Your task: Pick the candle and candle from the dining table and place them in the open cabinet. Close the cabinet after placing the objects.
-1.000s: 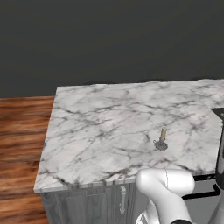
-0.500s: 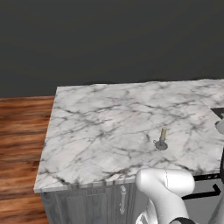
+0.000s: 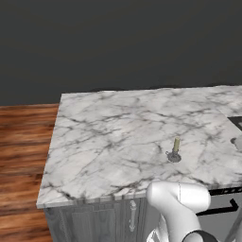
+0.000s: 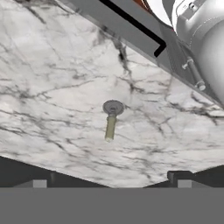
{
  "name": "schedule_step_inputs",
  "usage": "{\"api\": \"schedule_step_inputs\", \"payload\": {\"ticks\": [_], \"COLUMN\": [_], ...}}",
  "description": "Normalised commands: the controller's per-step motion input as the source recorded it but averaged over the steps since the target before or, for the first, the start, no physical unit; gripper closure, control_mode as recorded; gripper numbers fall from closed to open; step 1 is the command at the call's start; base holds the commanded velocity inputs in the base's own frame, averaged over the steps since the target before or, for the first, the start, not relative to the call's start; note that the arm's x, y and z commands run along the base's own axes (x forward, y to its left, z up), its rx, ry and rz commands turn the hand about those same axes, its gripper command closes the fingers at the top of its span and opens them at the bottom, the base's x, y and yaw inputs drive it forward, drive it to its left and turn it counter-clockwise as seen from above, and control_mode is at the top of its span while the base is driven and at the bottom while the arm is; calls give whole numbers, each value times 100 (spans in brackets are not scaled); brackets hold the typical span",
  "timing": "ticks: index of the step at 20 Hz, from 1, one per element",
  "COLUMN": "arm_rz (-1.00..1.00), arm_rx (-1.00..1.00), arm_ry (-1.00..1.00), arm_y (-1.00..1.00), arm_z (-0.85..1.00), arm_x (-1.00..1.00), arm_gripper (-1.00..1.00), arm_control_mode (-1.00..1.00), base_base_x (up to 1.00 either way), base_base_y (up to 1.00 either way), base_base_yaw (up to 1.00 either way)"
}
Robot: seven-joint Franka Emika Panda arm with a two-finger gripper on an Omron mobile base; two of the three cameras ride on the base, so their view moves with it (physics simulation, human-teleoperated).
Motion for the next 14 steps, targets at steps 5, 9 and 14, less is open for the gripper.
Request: {"api": "schedule_step_inputs", "payload": {"ticks": [5, 9, 14], "arm_rz": [5, 12, 14], "arm_rx": [16, 8, 2], "arm_ry": [-2, -2, -3], "arm_y": [-2, 0, 1], "arm_z": [-38, -38, -41], "arm_x": [15, 24, 30], "arm_gripper": [-100, -100, -100], "arm_control_mode": [-100, -100, -100], "base_base_x": [0, 0, 0], "base_base_y": [0, 0, 0], "base_base_yaw": [0, 0, 0]}}
